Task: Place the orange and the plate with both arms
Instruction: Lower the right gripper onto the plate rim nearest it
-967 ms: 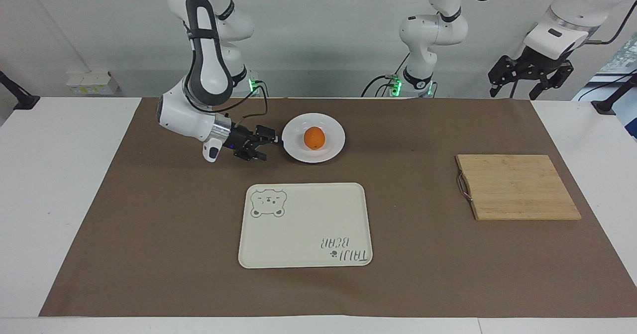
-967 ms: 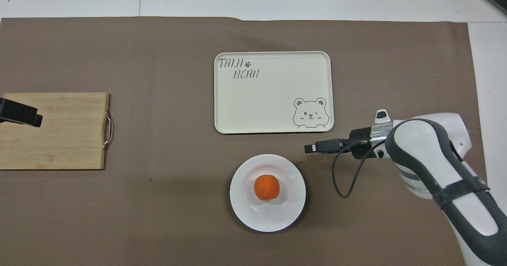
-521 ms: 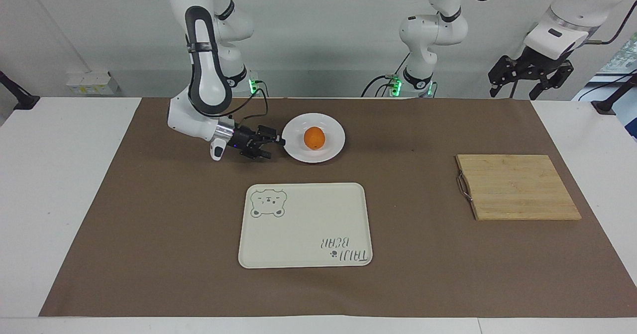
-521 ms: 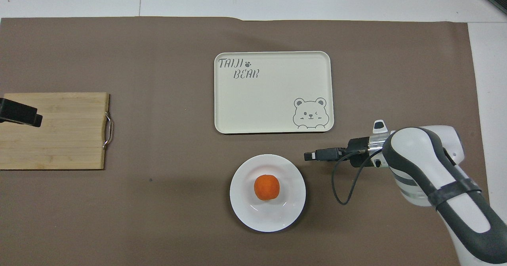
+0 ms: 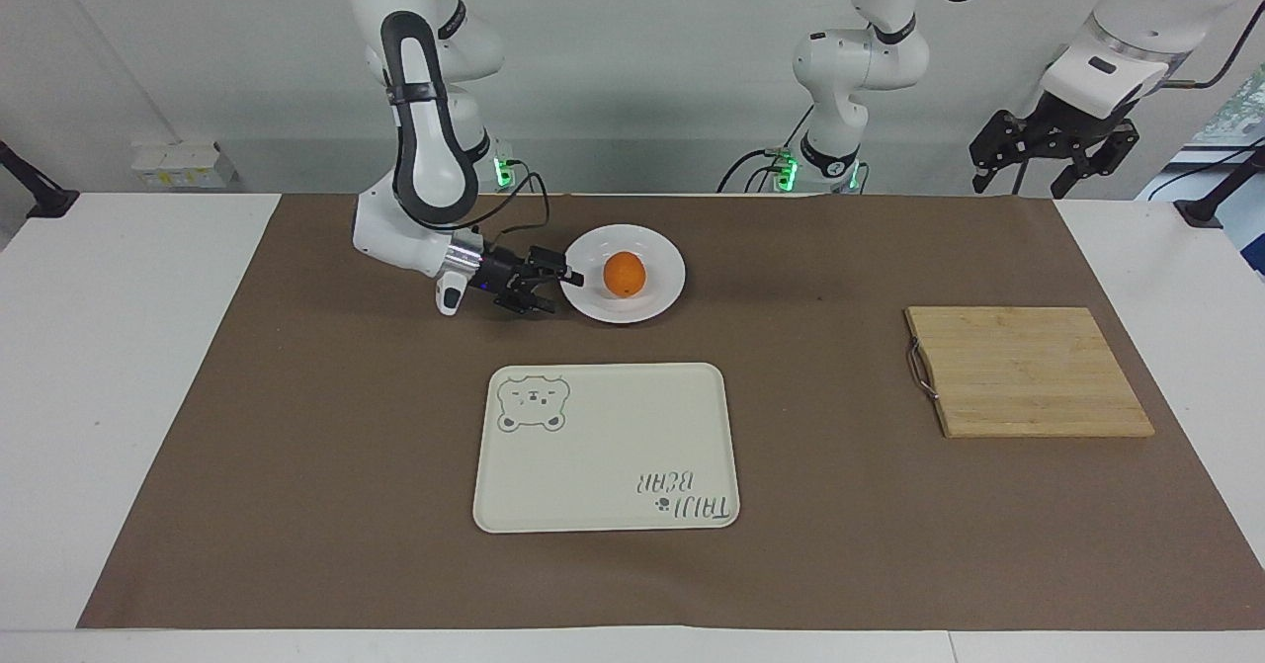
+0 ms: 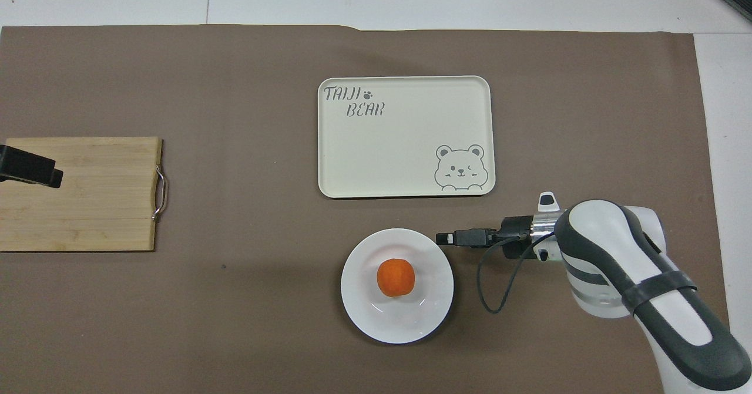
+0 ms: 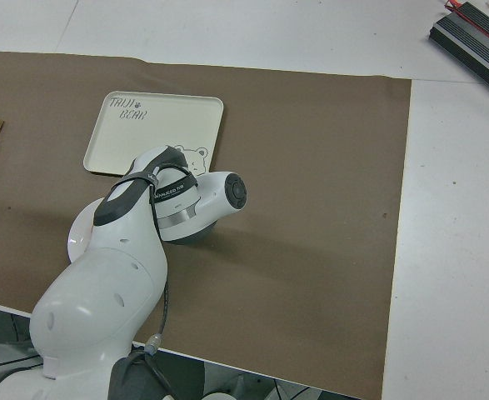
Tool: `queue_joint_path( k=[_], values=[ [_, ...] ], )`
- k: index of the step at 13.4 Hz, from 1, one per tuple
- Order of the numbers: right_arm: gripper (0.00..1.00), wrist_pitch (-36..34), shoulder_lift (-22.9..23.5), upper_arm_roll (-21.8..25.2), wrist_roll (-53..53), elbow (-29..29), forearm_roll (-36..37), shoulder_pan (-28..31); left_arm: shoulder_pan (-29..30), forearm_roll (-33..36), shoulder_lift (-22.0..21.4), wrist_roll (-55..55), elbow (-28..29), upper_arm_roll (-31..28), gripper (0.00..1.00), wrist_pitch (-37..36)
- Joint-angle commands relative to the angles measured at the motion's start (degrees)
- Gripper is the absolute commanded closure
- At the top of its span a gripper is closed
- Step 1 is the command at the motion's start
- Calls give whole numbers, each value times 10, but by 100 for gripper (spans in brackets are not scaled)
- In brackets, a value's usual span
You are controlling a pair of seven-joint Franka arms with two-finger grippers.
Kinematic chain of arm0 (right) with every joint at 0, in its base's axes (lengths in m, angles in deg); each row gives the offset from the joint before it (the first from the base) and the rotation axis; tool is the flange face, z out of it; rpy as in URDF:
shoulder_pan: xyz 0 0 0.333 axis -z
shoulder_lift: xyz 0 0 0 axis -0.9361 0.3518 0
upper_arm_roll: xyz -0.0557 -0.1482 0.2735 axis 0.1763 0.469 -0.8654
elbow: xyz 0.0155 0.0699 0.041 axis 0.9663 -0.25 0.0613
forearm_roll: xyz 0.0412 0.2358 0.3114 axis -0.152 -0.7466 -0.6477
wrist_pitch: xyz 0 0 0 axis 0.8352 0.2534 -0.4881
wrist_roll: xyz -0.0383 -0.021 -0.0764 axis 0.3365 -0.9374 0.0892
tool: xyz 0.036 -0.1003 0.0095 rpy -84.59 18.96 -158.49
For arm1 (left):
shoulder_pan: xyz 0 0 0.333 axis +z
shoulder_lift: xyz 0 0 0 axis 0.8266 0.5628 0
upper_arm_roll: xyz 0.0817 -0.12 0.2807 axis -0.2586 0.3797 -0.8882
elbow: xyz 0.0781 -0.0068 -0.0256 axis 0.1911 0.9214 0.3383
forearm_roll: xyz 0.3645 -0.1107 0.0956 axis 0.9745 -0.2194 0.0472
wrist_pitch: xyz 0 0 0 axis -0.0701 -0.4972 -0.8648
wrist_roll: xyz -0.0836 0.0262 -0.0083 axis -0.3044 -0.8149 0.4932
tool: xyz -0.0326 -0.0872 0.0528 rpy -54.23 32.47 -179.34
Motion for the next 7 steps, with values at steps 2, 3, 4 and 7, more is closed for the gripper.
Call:
queue_joint_path(
  k=[2, 3, 4, 7],
  values=[
    [0, 14, -7, -1, -20, -14, -20, -1, 6, -4, -12, -4, 12, 4, 0, -2],
    [0, 14, -6, -1, -21, -14, -20, -1, 6, -4, -12, -4, 12, 4, 0, -2],
    [0, 15, -5, 0, -20, -13, -20, -1, 6, -4, -12, -4, 12, 4, 0, -2],
    [0, 14, -3, -1, -20, -12, -20, -1, 6, -4, -12, -4, 12, 4, 0, -2]
  ],
)
